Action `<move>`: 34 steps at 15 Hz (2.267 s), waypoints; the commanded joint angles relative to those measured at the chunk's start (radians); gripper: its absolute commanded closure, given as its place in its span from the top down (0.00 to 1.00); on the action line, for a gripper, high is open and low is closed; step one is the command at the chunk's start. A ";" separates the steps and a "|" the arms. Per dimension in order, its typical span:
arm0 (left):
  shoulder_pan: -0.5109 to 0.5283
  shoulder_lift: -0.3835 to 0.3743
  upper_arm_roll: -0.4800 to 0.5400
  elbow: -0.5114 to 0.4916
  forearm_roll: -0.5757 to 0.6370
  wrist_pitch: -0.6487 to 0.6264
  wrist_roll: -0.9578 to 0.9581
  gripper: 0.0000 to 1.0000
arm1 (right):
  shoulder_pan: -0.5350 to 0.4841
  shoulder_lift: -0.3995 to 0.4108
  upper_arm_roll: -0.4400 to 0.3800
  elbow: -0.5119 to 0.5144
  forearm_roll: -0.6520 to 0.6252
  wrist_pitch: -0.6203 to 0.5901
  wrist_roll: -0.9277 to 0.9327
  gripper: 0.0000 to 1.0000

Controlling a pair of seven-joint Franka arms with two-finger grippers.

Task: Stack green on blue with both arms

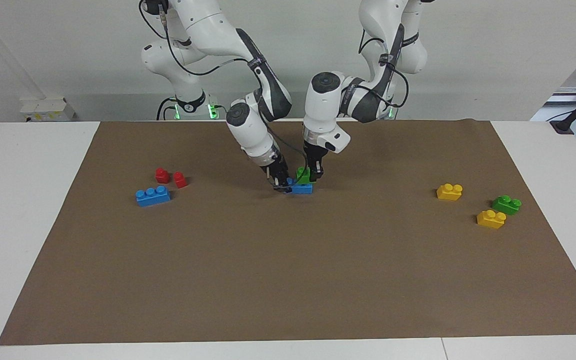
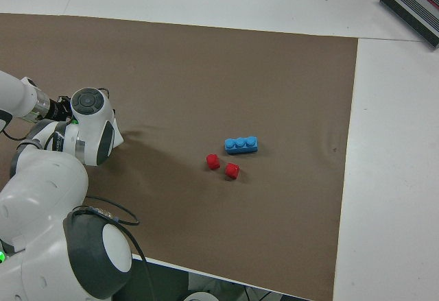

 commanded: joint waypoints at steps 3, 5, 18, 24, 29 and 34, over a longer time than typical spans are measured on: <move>-0.018 0.048 0.016 -0.005 0.074 0.039 -0.062 0.00 | 0.004 0.000 0.000 -0.027 0.029 0.035 -0.040 0.00; -0.018 0.056 0.016 -0.004 0.075 0.039 -0.062 0.00 | 0.004 0.000 0.000 -0.027 0.029 0.035 -0.040 0.00; 0.098 -0.001 0.016 0.016 0.098 -0.030 0.062 1.00 | -0.001 -0.002 0.000 -0.024 0.029 0.023 -0.040 0.09; 0.240 -0.003 0.016 0.050 0.097 -0.065 0.251 1.00 | -0.051 -0.008 -0.001 0.016 0.029 -0.052 -0.044 0.72; 0.332 -0.003 0.016 0.055 0.097 -0.067 0.462 1.00 | -0.148 -0.025 -0.005 0.015 0.029 -0.140 -0.165 0.80; 0.421 -0.001 0.016 0.055 0.095 -0.065 0.671 1.00 | -0.300 -0.091 -0.012 0.016 0.003 -0.317 -0.580 1.00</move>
